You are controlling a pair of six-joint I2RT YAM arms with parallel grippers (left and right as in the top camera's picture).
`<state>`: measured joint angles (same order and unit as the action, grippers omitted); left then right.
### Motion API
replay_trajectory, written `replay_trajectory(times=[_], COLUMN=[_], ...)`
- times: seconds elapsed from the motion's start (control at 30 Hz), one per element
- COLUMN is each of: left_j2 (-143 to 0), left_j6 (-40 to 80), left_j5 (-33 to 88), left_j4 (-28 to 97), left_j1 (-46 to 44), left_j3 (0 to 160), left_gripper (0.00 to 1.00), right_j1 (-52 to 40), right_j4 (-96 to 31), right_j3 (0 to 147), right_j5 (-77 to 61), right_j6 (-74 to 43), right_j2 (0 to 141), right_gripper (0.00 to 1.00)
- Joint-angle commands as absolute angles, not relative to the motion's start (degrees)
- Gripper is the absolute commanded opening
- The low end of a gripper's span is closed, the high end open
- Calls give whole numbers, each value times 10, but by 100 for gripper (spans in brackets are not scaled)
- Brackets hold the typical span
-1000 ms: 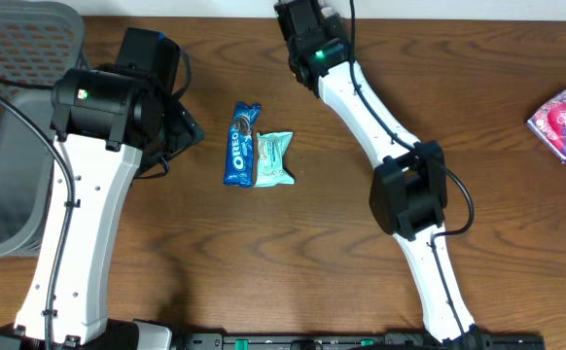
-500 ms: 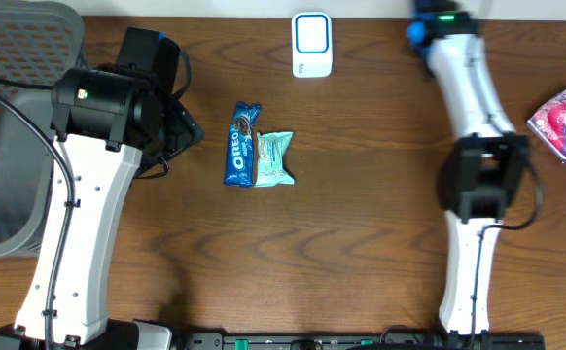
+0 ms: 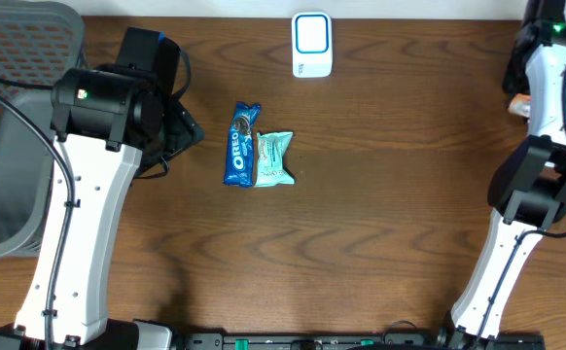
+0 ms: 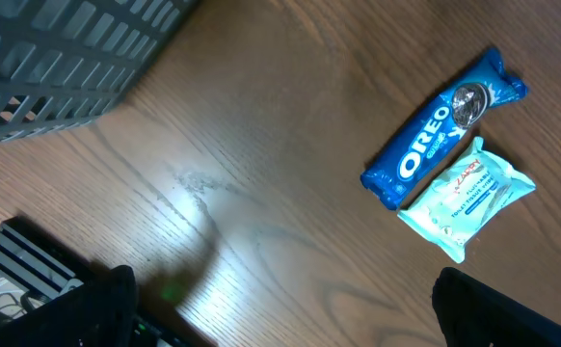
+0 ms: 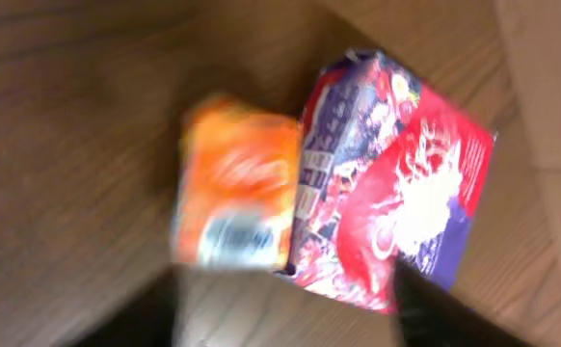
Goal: Scan the item barcode
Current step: 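Carry the orange pack to the right side and release it, then reach the right gripper to the mint-green wipes pack and grasp it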
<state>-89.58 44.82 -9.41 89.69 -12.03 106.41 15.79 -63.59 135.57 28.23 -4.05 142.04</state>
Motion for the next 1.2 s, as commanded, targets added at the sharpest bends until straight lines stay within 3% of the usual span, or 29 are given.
replay_trajectory(times=[0.0,0.43,0.6,0.8,0.93,1.07,1.17], left_j2=[-896,-896,-896,-896,-896,-896,-896], left_j6=[451,451,451,451,451,451,451], left_j5=[-106,-106,-106,-106,-106,-106,-106], left_j4=[899,899,899,899,899,899,899], left_j1=[-119,-119,-119,-119,-119,-119,-119], left_j3=[1063,1063,1063,1063,1063,1063,1063], left_gripper=[98,98,98,98,98,98,98], right_j1=[163,114,58,-67,-134,-191,-231], right_j4=[-635,-716,-786,-812,-790,-767,-756], right_j3=[1352,1351,1351,1351,1351,1351,1351], right_j5=[235,-263,-302,-284,-282,-227,-181], right_j6=[-64,-50,-36,0,-30,-75,-125], right_j2=[1394,1394,1394,1394,1394,1394,1394], right_gripper=[80,88,78,34,22,1,1])
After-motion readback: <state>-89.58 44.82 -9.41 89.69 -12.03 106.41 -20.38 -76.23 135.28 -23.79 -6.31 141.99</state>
